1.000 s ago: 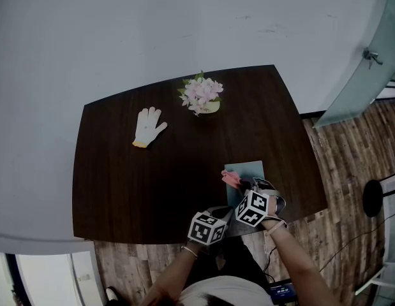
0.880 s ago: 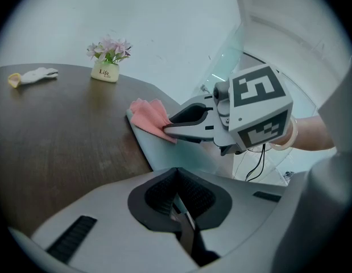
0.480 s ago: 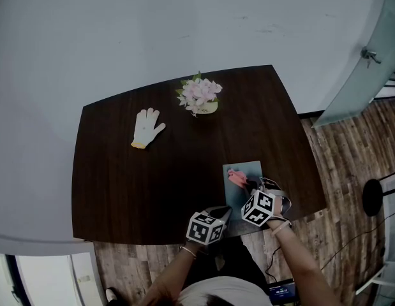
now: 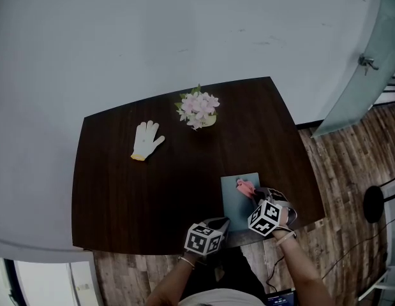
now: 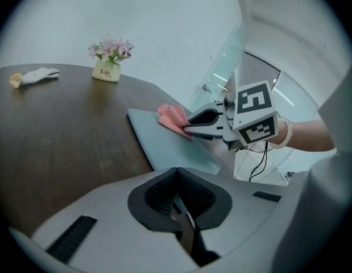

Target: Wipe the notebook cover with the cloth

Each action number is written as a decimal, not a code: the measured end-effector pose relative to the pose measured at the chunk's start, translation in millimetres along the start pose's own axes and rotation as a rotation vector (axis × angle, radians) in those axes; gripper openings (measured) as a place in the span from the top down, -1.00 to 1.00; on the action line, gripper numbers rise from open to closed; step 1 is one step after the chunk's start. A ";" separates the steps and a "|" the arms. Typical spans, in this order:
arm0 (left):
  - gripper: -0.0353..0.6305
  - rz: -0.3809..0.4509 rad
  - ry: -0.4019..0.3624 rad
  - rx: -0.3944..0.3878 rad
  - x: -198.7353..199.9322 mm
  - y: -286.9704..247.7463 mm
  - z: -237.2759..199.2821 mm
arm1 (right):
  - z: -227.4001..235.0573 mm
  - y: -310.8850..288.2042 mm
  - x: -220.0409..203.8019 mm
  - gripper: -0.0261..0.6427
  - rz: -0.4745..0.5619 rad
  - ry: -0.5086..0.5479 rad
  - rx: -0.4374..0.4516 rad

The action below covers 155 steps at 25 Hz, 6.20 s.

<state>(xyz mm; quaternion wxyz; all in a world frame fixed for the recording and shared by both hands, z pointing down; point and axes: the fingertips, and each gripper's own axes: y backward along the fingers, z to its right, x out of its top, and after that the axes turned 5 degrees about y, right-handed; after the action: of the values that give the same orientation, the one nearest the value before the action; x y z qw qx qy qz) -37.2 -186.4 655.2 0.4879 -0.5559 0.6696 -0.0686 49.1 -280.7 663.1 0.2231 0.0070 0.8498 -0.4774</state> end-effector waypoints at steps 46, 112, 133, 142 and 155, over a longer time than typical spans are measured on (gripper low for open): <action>0.83 0.014 0.003 0.043 -2.3 -4.0 3.8 | -21.3 53.7 29.7 0.82 0.200 -0.247 0.009; 0.83 0.024 0.015 0.041 -0.9 -0.7 0.5 | -42.1 31.8 -15.6 0.82 0.037 -0.120 0.039; 0.83 0.046 -0.023 0.058 -4.4 0.6 5.6 | -29.4 41.8 -62.1 0.82 -0.026 -0.175 -0.005; 0.83 0.082 -0.008 0.079 -14.2 12.0 5.9 | -22.2 67.9 -56.1 0.82 0.063 -0.266 -0.066; 0.83 0.196 0.041 0.139 -19.7 28.7 21.6 | -65.5 86.9 1.9 0.82 0.227 -0.136 0.048</action>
<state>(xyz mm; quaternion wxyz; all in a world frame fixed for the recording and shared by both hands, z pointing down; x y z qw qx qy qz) -42.7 -150.0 637.2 0.5156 -0.4510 0.7243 -0.0780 42.6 -180.4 621.2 0.3325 0.0763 0.8148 -0.4687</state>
